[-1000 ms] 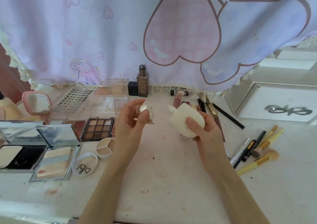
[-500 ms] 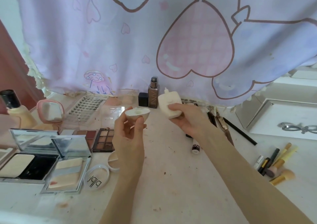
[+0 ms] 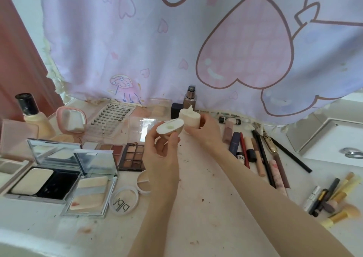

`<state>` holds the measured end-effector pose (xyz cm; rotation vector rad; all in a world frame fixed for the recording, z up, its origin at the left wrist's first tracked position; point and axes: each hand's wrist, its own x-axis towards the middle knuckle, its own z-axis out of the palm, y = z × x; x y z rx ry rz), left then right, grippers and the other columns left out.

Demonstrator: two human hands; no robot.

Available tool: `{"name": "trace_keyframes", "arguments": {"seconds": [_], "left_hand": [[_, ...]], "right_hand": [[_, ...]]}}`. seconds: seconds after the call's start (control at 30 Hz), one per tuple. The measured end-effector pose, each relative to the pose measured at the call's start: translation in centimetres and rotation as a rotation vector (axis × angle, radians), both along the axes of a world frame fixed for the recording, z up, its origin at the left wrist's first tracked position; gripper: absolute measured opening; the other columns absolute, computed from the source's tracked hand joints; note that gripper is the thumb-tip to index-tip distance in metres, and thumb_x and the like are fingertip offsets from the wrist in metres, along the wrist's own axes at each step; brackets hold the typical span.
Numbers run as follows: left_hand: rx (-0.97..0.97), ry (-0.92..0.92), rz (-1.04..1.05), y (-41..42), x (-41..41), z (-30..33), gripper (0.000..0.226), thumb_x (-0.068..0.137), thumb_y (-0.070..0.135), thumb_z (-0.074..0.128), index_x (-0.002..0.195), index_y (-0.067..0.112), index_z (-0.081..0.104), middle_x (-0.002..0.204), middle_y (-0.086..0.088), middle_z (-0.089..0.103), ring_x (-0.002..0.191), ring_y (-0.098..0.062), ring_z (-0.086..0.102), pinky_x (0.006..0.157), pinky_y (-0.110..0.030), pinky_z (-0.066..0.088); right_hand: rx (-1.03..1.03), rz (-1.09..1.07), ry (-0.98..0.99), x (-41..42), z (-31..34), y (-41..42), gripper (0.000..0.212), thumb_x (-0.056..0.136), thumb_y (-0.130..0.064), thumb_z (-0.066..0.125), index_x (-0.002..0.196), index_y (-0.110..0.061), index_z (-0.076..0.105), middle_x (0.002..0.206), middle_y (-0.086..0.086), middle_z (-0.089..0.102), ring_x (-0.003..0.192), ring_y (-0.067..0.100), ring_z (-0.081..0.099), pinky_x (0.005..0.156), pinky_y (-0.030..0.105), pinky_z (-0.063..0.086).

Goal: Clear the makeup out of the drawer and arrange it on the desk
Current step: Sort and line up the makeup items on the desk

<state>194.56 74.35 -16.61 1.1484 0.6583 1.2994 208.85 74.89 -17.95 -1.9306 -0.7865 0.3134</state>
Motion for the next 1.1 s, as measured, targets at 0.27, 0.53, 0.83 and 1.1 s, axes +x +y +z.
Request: {"name": "trace_keyframes", "arguments": {"seconds": [0.27, 0.53, 0.83, 1.1], "left_hand": [[0.065, 0.090, -0.047, -0.2, 0.4, 0.0, 0.030, 0.083, 0.011, 0.065, 0.099, 0.037, 0.058, 0.098, 0.009, 0.067, 0.083, 0.003, 0.062, 0.072, -0.011, 0.047], [0.074, 0.144, -0.097, -0.2, 0.6, -0.4, 0.036, 0.083, 0.010, 0.066, 0.099, 0.041, 0.056, 0.100, 0.006, 0.068, 0.089, -0.006, 0.064, 0.080, -0.019, 0.051], [0.068, 0.143, -0.149, -0.4, 0.8, -0.7, 0.032, 0.082, 0.003, 0.066, 0.094, 0.032, 0.058, 0.091, 0.008, 0.069, 0.088, -0.012, 0.066, 0.082, -0.034, 0.054], [0.062, 0.113, 0.000, -0.5, 0.9, -0.9, 0.031, 0.095, 0.009, 0.047, 0.123, 0.020, 0.046, 0.110, 0.011, 0.061, 0.091, -0.010, 0.065, 0.078, -0.025, 0.054]], "right_hand": [[-0.034, -0.012, -0.042, 0.5, -0.3, 0.5, 0.034, 0.079, -0.018, 0.070, 0.110, -0.009, 0.061, 0.099, 0.001, 0.064, 0.092, 0.014, 0.061, 0.078, 0.021, 0.044], [0.209, -0.005, 0.358, 0.0, 1.8, -3.0, 0.016, 0.092, -0.009, 0.056, 0.106, -0.005, 0.061, 0.096, 0.008, 0.063, 0.083, 0.016, 0.060, 0.073, 0.022, 0.051], [0.205, 0.404, 0.346, -1.5, 3.4, -8.0, 0.025, 0.083, -0.008, 0.065, 0.107, -0.013, 0.067, 0.090, 0.003, 0.069, 0.074, 0.013, 0.056, 0.069, 0.023, 0.046], [0.081, 0.172, 0.084, -1.2, 2.0, -6.5, 0.015, 0.084, -0.015, 0.067, 0.099, -0.016, 0.064, 0.085, -0.006, 0.065, 0.071, 0.001, 0.057, 0.066, 0.013, 0.045]]}}
